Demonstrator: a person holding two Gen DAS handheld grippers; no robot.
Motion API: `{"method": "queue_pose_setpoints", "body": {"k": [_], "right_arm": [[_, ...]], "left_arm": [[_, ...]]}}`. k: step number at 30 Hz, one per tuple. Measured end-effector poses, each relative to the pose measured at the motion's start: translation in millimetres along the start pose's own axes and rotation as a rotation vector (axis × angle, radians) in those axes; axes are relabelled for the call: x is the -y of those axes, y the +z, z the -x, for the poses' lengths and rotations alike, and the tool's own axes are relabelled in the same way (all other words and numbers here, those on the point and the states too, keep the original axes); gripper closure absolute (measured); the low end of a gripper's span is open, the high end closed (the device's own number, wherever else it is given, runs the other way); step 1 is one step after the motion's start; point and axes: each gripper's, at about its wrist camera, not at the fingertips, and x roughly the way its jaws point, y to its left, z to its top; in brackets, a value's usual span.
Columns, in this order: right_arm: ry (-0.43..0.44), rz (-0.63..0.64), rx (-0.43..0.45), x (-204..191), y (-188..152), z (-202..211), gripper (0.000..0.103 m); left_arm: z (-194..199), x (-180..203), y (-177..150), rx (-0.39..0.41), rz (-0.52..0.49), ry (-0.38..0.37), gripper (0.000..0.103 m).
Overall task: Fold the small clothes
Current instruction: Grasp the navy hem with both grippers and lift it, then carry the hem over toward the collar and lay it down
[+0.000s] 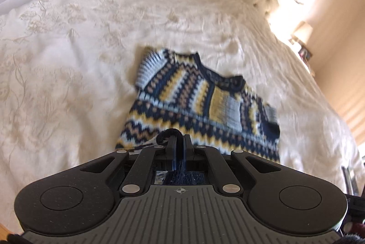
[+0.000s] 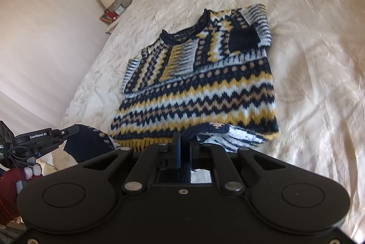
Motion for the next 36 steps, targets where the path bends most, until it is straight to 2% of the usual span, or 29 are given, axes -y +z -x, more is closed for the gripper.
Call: {"method": "queue_pose_setpoints", "body": {"k": [6,12,19,26,36], "right_arm": [[0.051,0.002,0.075,0,46,-6,0.089],[0.066,-0.009,0.102,5,86,-22,0.089],[0.041,-0.017,0.120,8,125,-45,0.089],[-0.064,-0.094,0.128,16,155,-77,0.089],[-0.164,-0.154,0.067,37,187,-147,0.088]], "left_arm": [[-15,12,35,0.063,0.027,0.029,0.098],[-29,23,68,0.106,0.024,0.042,0.098],[-57,40,103,0.141,-0.023,0.022,0.098],[-103,35,131,0.088,-0.014,-0.021,0.098],[-180,19,151,-0.009,-0.034,0.037,0.098]]}}
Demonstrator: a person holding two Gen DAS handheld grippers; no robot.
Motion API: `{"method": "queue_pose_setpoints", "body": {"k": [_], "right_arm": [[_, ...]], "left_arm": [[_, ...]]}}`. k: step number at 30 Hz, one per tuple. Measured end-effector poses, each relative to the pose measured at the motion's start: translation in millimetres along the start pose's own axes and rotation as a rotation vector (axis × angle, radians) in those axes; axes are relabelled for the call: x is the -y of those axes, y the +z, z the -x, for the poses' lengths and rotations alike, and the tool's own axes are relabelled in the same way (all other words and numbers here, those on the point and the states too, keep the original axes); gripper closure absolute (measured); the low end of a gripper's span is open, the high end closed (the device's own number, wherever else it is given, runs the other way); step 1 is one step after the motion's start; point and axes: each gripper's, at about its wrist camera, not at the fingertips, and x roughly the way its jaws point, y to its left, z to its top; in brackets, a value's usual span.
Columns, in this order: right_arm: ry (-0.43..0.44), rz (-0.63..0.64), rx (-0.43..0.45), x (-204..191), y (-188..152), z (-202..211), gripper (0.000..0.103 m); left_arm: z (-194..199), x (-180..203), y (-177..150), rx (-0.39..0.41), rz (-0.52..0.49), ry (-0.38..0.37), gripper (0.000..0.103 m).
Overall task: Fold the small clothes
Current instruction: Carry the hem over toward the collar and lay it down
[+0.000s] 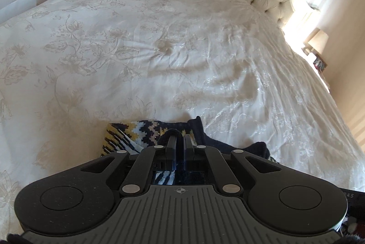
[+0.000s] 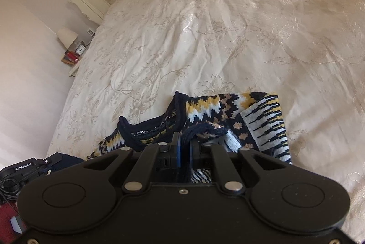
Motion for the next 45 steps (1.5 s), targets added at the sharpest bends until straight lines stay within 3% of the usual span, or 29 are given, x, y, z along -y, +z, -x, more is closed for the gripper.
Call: {"method": "queue_pose_setpoints", "body": {"k": [5,9,12,14,16,19,20,22,27,29,34,37,40,43,45], "right_arm": [[-0.035,-0.022,-0.039,7,12,-34,0.081],[-0.060,-0.009,-0.064,12,20,-56,0.079],[-0.061,-0.008,-0.068,16,23,-67,0.066],[-0.069,-0.006,-0.041,18,25,-69,0.049],[-0.070,-0.011,-0.004,20,28,-68,0.042],[-0.087,0.017,0.032,15,32,-61,0.041],[-0.092,0.037,0.042,11,32,-58,0.041],[-0.104,0.092,0.059,1,30,-52,0.041],[-0.125,0.293,0.054,-33,9,-43,0.038],[-0.110,0.359,0.023,-44,-2,-46,0.031],[-0.100,0.470,-0.095,-56,-26,-69,0.028],[-0.121,0.508,-0.151,-56,-30,-87,0.027],[-0.144,0.531,-0.174,-51,-22,-104,0.025],[-0.169,0.548,-0.181,-48,-10,-116,0.020],[-0.187,0.558,-0.179,-47,-3,-123,0.018]], "left_arm": [[-34,-9,6,-0.055,-0.001,0.035,0.095],[-53,-16,15,-0.051,0.001,0.079,0.094],[-60,-20,25,-0.047,0.005,0.094,0.094],[-61,-18,30,-0.040,-0.011,0.100,0.094],[-60,-12,33,-0.032,-0.051,0.097,0.094],[-54,4,29,-0.033,-0.112,0.078,0.091],[-52,10,26,-0.037,-0.130,0.067,0.081],[-48,24,16,-0.045,-0.166,0.036,0.072],[-52,59,-19,-0.116,-0.259,-0.012,0.071],[-57,67,-33,-0.147,-0.284,-0.020,0.070],[-75,71,-55,-0.211,-0.368,0.042,0.066],[-83,58,-57,-0.229,-0.363,0.078,0.062],[-89,45,-52,-0.236,-0.348,0.087,0.047],[-95,38,-47,-0.232,-0.347,0.120,0.046],[-101,33,-43,-0.265,-0.313,0.103,0.045]]}}
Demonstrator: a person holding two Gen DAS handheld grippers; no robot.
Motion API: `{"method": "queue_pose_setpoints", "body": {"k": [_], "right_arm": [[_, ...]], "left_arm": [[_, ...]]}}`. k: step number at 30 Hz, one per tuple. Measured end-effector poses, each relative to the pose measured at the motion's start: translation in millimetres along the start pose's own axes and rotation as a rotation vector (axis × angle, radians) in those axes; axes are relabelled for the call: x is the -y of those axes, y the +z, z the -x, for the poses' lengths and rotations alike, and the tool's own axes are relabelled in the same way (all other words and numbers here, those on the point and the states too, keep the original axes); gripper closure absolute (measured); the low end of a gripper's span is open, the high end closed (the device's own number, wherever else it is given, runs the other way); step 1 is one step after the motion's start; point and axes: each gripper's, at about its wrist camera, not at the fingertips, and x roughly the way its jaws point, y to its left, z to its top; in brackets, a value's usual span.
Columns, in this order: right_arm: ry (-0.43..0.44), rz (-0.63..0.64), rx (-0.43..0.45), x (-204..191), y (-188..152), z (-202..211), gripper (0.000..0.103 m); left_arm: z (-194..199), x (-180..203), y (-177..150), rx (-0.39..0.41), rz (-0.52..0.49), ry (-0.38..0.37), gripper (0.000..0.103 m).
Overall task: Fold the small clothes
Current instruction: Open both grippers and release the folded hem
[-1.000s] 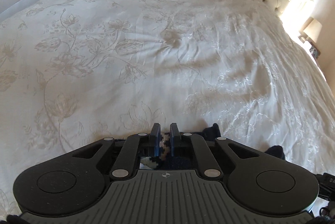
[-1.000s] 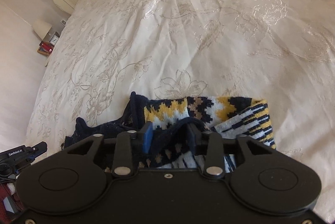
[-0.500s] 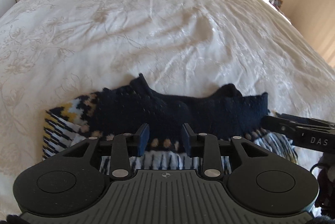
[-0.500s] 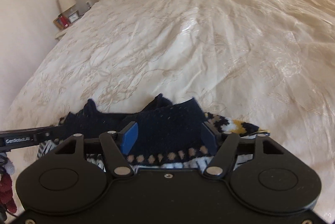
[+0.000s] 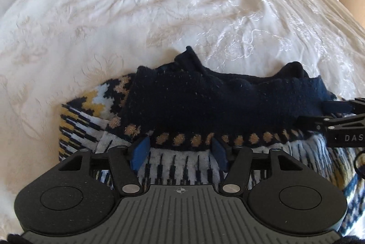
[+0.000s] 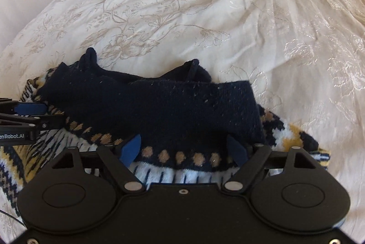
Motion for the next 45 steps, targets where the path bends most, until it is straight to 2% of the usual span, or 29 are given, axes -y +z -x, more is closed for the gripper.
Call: {"method": "queue_pose_setpoints", "body": {"k": [5,7,10,12,19,25,29,34,45], "right_arm": [[-0.017,-0.003,-0.023,0,8,-4,0.013],[-0.025,-0.011,-0.006,-3,9,4,0.012],[-0.013,-0.039,0.034,-6,5,21,0.000],[0.000,-0.059,0.046,-8,0,33,0.001],[-0.015,-0.019,0.044,-29,-44,65,0.000],[-0.099,0.074,-0.074,-39,-91,69,0.001],[-0.136,0.023,-0.130,-23,-116,72,0.001],[-0.133,-0.074,-0.136,-9,-125,86,0.001],[-0.010,-0.266,-0.015,-7,-129,136,0.000]], "left_arm": [[-2,1,3,-0.022,0.005,-0.001,0.042],[5,1,3,-0.018,0.030,-0.004,0.041],[18,3,2,-0.005,0.061,0.005,0.031],[27,5,-3,-0.004,0.063,0.010,0.031],[50,16,-44,-0.031,-0.033,0.035,0.026],[50,-2,-81,-0.083,-0.036,0.089,0.022],[51,-11,-90,-0.114,-0.036,0.112,0.020],[59,-8,-92,-0.130,-0.040,0.124,0.020],[92,12,-97,-0.095,-0.002,0.076,0.020]]}}
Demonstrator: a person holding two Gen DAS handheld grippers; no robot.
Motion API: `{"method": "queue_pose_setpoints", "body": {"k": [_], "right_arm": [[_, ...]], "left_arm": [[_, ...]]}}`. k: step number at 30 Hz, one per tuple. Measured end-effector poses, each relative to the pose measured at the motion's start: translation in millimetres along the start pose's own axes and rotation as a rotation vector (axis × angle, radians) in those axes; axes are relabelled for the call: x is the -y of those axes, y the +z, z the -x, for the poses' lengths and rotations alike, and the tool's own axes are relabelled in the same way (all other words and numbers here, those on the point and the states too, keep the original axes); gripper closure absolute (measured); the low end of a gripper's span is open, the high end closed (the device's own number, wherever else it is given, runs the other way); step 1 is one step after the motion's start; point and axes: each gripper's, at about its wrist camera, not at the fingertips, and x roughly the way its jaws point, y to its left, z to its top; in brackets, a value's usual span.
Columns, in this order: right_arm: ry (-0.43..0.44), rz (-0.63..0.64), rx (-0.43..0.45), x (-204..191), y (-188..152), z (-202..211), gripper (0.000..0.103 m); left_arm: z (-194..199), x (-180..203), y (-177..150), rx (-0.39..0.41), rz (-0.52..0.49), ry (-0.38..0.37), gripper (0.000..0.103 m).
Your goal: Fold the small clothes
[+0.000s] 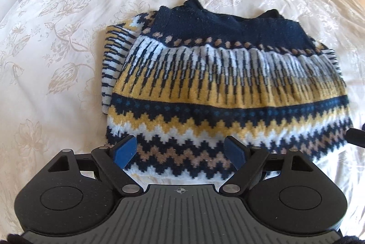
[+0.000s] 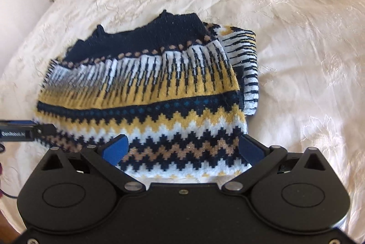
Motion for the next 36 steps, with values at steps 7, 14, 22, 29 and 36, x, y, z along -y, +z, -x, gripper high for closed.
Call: {"method": "queue_pose_setpoints", "body": {"k": [7,14,22,29,36], "right_arm": [[0.037,-0.061,0.011,14,-9,13,0.001],[0.081,-0.120,0.003,40,-18,19,0.000],[0.152,-0.178,-0.008,72,-15,14,0.000],[0.214,-0.196,-0.015,93,-2,4,0.000],[0.282,-0.217,-0.043,107,14,-16,0.000]], "left_arm": [[10,18,1,0.009,0.015,-0.020,0.020],[13,40,6,0.016,0.031,-0.028,0.020],[3,63,26,0.031,0.037,0.000,0.020],[-15,75,51,0.039,0.038,0.055,0.020],[-47,80,69,-0.002,0.033,0.095,0.020]]}}
